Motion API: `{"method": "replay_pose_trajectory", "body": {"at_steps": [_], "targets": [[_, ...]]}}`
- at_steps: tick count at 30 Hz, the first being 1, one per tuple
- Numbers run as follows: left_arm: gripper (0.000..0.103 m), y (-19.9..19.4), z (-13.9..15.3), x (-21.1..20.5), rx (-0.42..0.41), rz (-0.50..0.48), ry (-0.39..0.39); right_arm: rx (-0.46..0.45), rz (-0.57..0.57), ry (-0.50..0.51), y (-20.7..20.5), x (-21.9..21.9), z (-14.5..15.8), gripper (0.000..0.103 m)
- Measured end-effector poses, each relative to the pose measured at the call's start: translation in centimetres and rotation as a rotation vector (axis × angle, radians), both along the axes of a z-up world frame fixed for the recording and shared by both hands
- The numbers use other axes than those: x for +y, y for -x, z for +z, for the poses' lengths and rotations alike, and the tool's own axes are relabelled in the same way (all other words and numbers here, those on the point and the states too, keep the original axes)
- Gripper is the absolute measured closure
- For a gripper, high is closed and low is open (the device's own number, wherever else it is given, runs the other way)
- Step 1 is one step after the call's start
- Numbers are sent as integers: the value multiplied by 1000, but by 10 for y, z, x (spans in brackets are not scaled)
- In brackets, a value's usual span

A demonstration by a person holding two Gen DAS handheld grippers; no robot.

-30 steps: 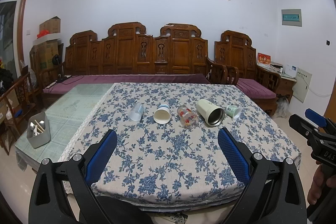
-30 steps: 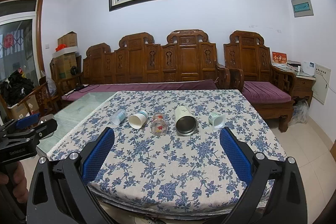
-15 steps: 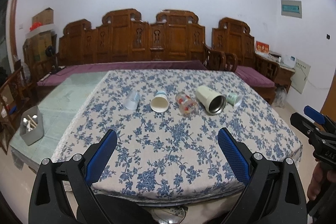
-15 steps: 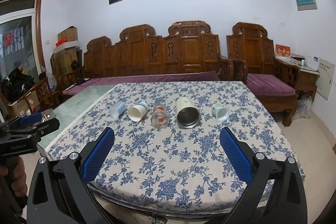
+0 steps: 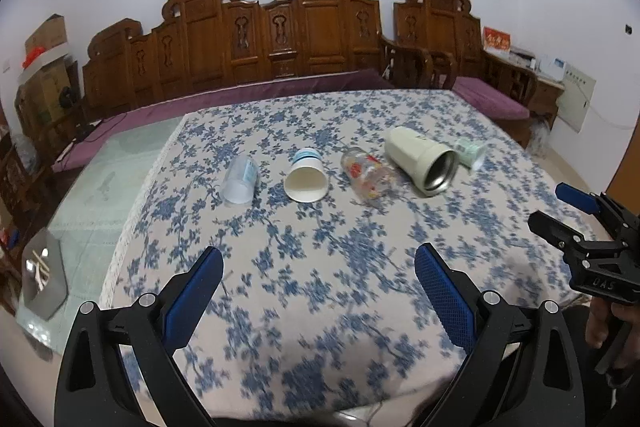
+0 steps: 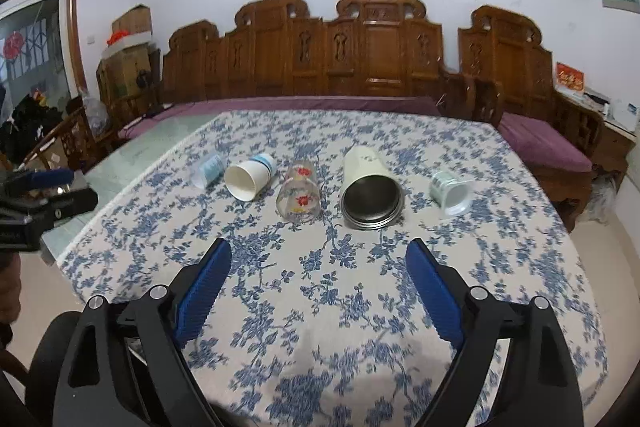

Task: Flip cup upside down
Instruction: 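Reach the left gripper to the white paper cup and close on it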

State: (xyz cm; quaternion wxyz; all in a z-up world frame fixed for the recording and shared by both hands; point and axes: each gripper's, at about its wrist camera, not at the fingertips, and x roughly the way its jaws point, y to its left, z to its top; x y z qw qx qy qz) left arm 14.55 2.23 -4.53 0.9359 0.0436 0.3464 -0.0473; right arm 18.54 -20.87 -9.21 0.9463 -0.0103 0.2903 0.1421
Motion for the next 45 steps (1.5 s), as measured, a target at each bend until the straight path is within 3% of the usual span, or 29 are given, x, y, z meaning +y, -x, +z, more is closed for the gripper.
{"method": "replay_pose_trajectory", "body": {"at_steps": [9,13,25,32,37,42,45], "targets": [[10,-77,-31,23,85,34,-4,65,43,35,-54,20,-33,17],[16,-105,-41,25,114,31,9,87,59,34,-67,27,-43,18],[27,-205,-56,18,206,2,21,123,90,-31,-78,31,-53,21],[31,-267,-83,8,323,-9,26,135,117,-28,-79,36,-57,21],[34,-297,-110,0,435,-7,21,141,116,-22,-80,35,-63,21],[35,-312,-126,-3,489,6,12,159,99,-35,-82,28,-69,21],[43,-313,-134,-5,518,8,2,170,86,-40,-84,23,-72,21]]}}
